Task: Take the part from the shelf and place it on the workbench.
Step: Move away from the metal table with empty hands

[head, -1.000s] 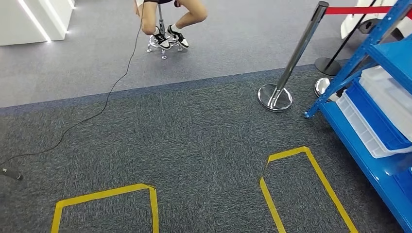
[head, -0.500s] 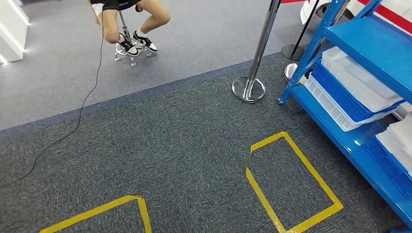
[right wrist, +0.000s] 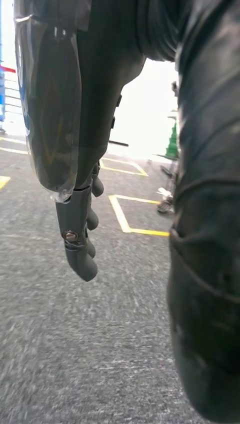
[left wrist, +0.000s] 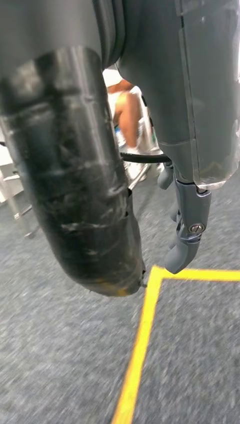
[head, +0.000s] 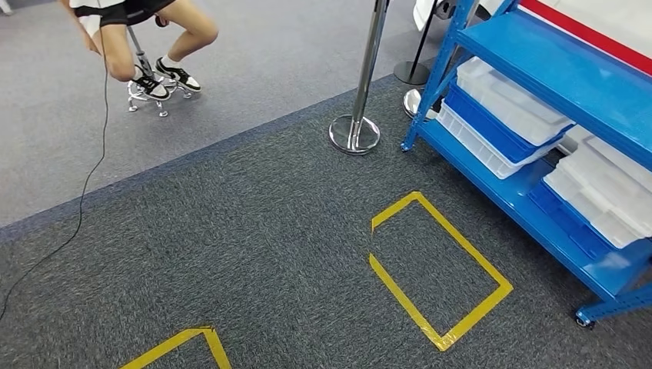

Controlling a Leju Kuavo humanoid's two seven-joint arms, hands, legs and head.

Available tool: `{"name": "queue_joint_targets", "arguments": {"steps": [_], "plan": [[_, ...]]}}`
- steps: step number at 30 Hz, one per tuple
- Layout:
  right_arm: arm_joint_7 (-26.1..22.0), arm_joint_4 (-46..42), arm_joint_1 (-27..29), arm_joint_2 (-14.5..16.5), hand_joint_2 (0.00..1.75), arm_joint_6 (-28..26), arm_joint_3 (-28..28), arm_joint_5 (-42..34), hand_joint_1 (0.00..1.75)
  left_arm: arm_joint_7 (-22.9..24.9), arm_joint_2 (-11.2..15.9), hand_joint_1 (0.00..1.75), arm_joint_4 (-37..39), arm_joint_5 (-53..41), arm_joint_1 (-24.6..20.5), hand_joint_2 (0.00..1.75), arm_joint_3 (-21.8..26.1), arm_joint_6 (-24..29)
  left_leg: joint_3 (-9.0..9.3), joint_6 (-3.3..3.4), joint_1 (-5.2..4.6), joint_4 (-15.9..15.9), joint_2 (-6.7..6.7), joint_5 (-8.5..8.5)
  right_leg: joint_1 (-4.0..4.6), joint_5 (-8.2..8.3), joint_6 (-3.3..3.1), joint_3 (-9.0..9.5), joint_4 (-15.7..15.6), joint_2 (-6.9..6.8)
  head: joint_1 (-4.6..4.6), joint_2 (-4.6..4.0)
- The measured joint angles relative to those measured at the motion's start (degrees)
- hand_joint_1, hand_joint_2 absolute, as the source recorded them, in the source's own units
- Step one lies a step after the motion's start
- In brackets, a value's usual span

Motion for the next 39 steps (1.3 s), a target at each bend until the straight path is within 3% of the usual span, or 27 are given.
{"name": "queue_joint_targets", "arguments": {"steps": [1,2,4,6,8,9,10,12,14,16,17,18,20,21,23,25,27,30,31,32,33,36,37,39], "plan": [[0.0,0.0,0.0,0.0,0.0,0.0,0.0,0.0,0.0,-0.1,0.0,0.0,0.0,0.0,0.0,0.0,0.0,0.0,-0.18,0.07,-0.27,0.0,0.77,0.04,0.19,-0.73,-0.3,-0.56,2.1,-0.19,-0.01,0.0],[0.0,0.0,0.0,0.0,0.0,0.0,0.0,0.0,0.0,-0.2,0.0,0.0,0.0,0.0,0.0,0.0,0.0,0.0,-0.24,0.12,-0.52,0.0,1.5,0.06,0.51,-0.39,-0.76,-0.06,2.1,-0.31,-0.01,0.0],[0.0,0.0,0.1,0.0,0.0,0.0,0.0,0.0,0.0,-0.3,0.0,0.0,0.0,0.0,-0.2,0.0,0.0,0.0,0.02,0.25,-0.82,-0.1,2.78,-0.01,1.73,2.81,-2.3,3.95,-3.9,-1.17,0.0,0.0],[0.0,-0.1,0.0,-0.4,0.0,-0.1,0.0,0.0,0.0,-0.3,-0.4,0.0,0.0,0.0,-0.3,0.0,0.0,0.0,0.29,0.33,-0.83,-0.3,4.04,-0.07,3.41,5.06,-4.51,8.1,-11.1,-4.39,0.06,0.0],[0.0,-0.2,-0.1,-0.7,0.0,-0.1,0.0,0.0,0.0,-0.3,-0.8,0.0,0.0,0.0,-0.4,0.0,0.0,0.0,0.3,0.23,-0.71,-0.6,5.54,0.01,4.51,5.15,-5.88,9.32,-14.2,-6.38,0.3,0.0],[0.0,-0.2,-0.1,-0.7,0.0,-0.1,0.0,0.0,0.0,-0.3,-0.8,0.0,0.0,0.0,-0.6,0.0,0.0,0.0,0.53,0.11,-0.74,-0.9,6.35,0.12,4.65,5.37,-6.14,9.45,-15.0,-5.83,0.46,0.0],[0.0,-0.2,-0.1,-0.6,0.0,-0.1,-0.1,0.0,0.0,-0.3,-0.7,0.0,0.0,0.0,-0.7,0.0,0.0,0.0,0.82,-0.01,-0.8,-1.0,6.56,0.03,4.39,5.79,-6.13,9.92,-16.0,-5.11,0.49,0.0],[0.0,-0.2,-0.1,-0.4,0.0,-0.1,-0.1,0.0,0.0,-0.4,-0.5,0.0,0.0,0.0,-0.6,0.0,0.0,0.0,0.65,-0.48,-0.82,0.5,3.91,-1.14,3.51,6.93,-6.03,11.08,-18.0,-3.62,0.51,-0.01],[-0.1,-0.3,-0.2,-0.2,0.0,-0.1,-0.1,0.0,0.0,-0.4,-0.4,0.0,0.0,0.0,-0.3,0.0,0.0,0.0,-1.96,-1.22,-0.5,6.1,0.32,-4.08,2.82,7.54,-5.76,11.43,-18.8,-2.39,0.5,-0.02],[-0.4,-0.3,-0.3,-0.1,0.0,-0.1,-0.2,-0.2,0.0,-0.4,-0.2,0.0,0.0,0.0,0.0,0.0,0.0,0.0,-5.02,-2.09,-0.09,11.8,-0.47,-5.89,2.41,7.39,-5.37,11.09,-18.3,-1.22,0.49,0.0],[-0.7,-0.3,-0.2,0.0,0.0,-0.2,-0.3,-0.3,0.0,-0.4,-0.1,0.0,0.0,0.0,0.0,0.0,0.0,0.1,-5.58,-2.53,0.12,12.5,-0.48,-5.29,2.14,7.12,-4.99,10.96,-17.8,-0.72,0.49,0.0],[-1.0,-0.3,-0.1,0.1,0.0,-0.2,-0.4,-0.3,0.0,-0.5,0.0,0.0,0.0,0.0,0.0,0.0,0.0,0.1,-5.18,-2.99,0.38,11.2,-0.47,-3.65,1.78,6.72,-4.47,10.84,-17.2,-0.26,0.47,0.0],[-1.4,-0.2,0.1,0.2,0.0,-0.2,-0.5,-0.2,0.0,-0.7,0.1,0.0,0.0,0.0,-0.1,0.0,0.0,0.2,-2.93,-3.95,0.84,5.5,-0.6,-0.28,1.11,5.6,-3.2,10.37,-15.4,0.31,0.44,-0.01],[-1.6,-0.3,0.1,0.2,0.0,-0.3,-0.6,-0.1,0.0,-0.8,0.1,0.0,0.0,0.0,-0.1,0.0,0.0,0.2,-2.02,-3.92,0.93,3.3,-0.8,0.37,0.99,4.93,-2.6,9.88,-14.2,0.52,0.34,-0.01],[-1.8,-0.3,0.2,0.1,0.0,-0.4,-0.7,0.0,0.0,-1.0,0.0,0.0,0.0,0.0,-0.2,0.0,0.0,0.2,-1.74,-2.88,0.76,2.4,-1.17,-0.22,1.11,4.15,-1.87,8.98,-12.7,0.75,0.23,-0.01],[-1.9,-0.3,0.1,0.1,0.0,-0.5,-0.8,0.0,0.0,-1.1,0.0,0.0,0.0,0.0,-0.3,0.0,0.0,0.3,-1.91,-1.52,0.66,2.5,-1.16,-0.24,1.06,3.92,-1.66,8.72,-12.2,0.84,0.25,0.0],[-2.0,-0.3,0.2,0.1,0.0,-0.5,-0.8,0.0,0.0,-1.2,0.0,0.0,0.0,0.0,-0.2,0.0,0.0,0.3,-1.87,-0.87,0.66,2.4,-1.07,-0.12,0.84,2.58,-1.31,7.98,-10.3,0.46,0.25,0.0],[-2.0,-0.3,0.2,0.1,0.0,-0.5,-0.9,0.0,0.0,-1.2,0.1,0.0,0.0,0.0,-0.1,0.0,0.0,0.3,-1.99,-0.46,0.49,2.2,-0.93,-0.06,0.68,-2.27,-0.8,3.09,-0.5,-0.24,0.27,0.0],[-2.0,-0.3,0.2,0.1,0.0,-0.5,-0.9,0.0,0.0,-1.2,0.1,0.0,0.0,0.0,-0.1,0.0,0.0,0.3,-2.02,-0.43,0.39,2.2,-0.89,-0.08,0.7,-3.08,-0.85,1.5,2.4,-0.29,0.27,0.0],[-2.0,-0.3,0.2,0.1,0.0,-0.5,-0.9,0.0,0.0,-1.2,0.1,0.0,0.0,0.0,-0.1,0.0,0.0,0.3,-1.96,-0.37,0.27,2.2,-0.86,-0.13,0.78,-2.8,-1.06,0.72,3.6,-0.3,0.27,0.0],[-2.0,-0.3,0.2,0.1,0.0,-0.5,-0.9,0.0,0.0,-1.2,0.1,0.0,0.0,0.0,-0.1,0.0,0.0,0.3,-1.77,-0.29,0.13,2.2,-0.87,-0.21,0.96,-1.35,-1.48,1.03,2.6,-0.29,0.27,0.0],[-2.0,-0.3,0.3,0.0,0.0,-0.5,-0.9,0.0,0.0,-1.3,-0.1,0.0,0.0,0.0,-0.2,0.0,0.0,0.3,-0.84,-0.1,-0.18,1.7,-0.82,-0.52,2.14,4.94,-4.0,5.46,-7.7,-0.39,0.18,0.0],[-2.0,-0.3,0.3,-0.1,0.0,-0.5,-0.9,0.0,0.0,-1.3,-0.2,0.0,0.0,0.0,-0.2,0.0,0.0,0.3,-0.64,-0.16,-0.1,1.4,-0.74,-0.55,2.56,5.84,-4.75,6.55,-10.2,-0.49,0.15,0.0],[-2.1,-0.3,0.2,-0.3,0.0,-0.5,-0.9,0.0,0.0,-1.3,-0.4,0.0,0.0,0.0,-0.3,0.0,0.0,0.3,-0.35,-0.44,0.06,0.8,-0.47,-0.46,3.02,5.65,-5.59,7.36,-12.3,-0.65,0.09,0.0]]}}
